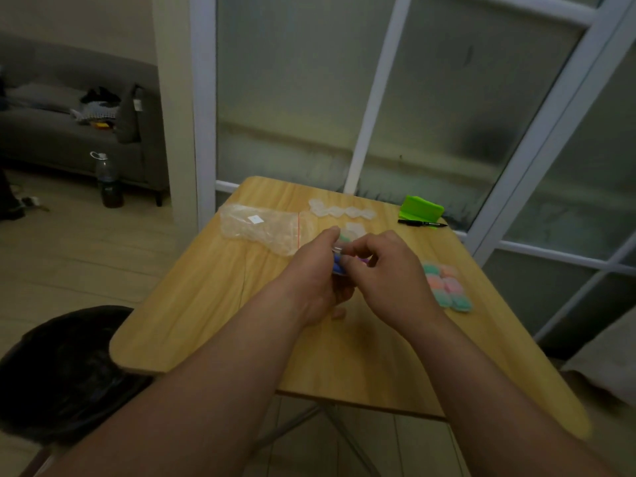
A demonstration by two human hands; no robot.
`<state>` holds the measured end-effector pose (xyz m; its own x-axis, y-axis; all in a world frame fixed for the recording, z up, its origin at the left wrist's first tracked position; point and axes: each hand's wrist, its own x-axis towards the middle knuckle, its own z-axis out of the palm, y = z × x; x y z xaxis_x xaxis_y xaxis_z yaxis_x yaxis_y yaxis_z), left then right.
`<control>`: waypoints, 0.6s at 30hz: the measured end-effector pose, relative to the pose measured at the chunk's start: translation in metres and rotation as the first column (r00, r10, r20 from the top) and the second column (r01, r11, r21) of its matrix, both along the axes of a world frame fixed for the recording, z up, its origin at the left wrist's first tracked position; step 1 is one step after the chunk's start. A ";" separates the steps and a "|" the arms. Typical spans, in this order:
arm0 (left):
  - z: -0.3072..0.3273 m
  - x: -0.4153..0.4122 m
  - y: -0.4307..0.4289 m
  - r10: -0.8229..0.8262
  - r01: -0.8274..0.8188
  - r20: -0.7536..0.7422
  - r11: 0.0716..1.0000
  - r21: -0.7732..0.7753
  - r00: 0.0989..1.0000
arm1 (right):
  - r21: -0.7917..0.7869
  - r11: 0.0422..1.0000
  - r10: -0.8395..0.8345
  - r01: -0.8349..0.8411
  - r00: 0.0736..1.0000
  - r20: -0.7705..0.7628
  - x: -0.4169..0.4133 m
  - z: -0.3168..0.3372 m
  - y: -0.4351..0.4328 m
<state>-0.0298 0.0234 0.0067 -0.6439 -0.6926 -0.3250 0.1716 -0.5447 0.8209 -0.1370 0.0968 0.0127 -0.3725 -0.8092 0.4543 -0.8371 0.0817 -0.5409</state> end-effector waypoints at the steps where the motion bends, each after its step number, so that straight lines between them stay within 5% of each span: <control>1: 0.000 0.000 0.000 -0.005 0.005 0.005 1.000 -0.006 1.000 | -0.004 1.000 0.007 -0.007 1.000 0.008 -0.001 -0.001 0.000; 6: 0.004 0.003 -0.002 -0.011 0.011 -0.005 1.000 0.005 1.000 | -0.151 0.989 0.011 0.012 0.988 0.151 -0.010 0.001 -0.002; 10: 0.005 0.001 -0.001 -0.042 0.042 -0.042 0.999 0.003 0.998 | -0.069 0.996 0.069 -0.055 0.970 0.231 -0.012 0.001 -0.002; 18: 0.010 0.008 -0.003 -0.023 0.027 -0.084 0.999 0.047 0.996 | 0.015 0.985 0.171 -0.172 0.984 0.058 0.002 0.001 0.010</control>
<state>-0.0217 0.0204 0.0164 -0.6871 -0.6608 -0.3021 0.2240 -0.5882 0.7770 -0.1351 0.1071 0.0141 -0.2521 -0.8719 0.4198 -0.8078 -0.0493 -0.5874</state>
